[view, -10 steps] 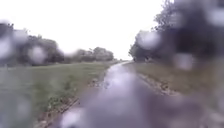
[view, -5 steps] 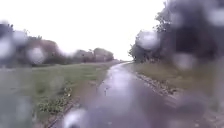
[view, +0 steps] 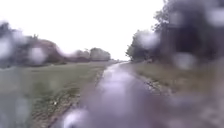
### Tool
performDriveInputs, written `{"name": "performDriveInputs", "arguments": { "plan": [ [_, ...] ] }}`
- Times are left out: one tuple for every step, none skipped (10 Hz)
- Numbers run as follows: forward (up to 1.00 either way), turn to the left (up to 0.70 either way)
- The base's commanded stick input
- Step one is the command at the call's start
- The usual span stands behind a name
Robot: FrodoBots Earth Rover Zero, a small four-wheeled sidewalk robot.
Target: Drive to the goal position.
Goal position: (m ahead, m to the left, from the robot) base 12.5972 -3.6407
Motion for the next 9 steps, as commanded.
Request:
{"name": "performDriveInputs", "arguments": {
  "plan": [
    [0.85, 0.0],
    [0.85, 0.0],
    [0.9, 0.0],
    [1.0, 0.0],
    [1.0, 0.0],
    [1.0, 0.0],
    [1.0, 0.0],
    [1.0, 0.0],
    [1.0, -0.4]
  ]
}}
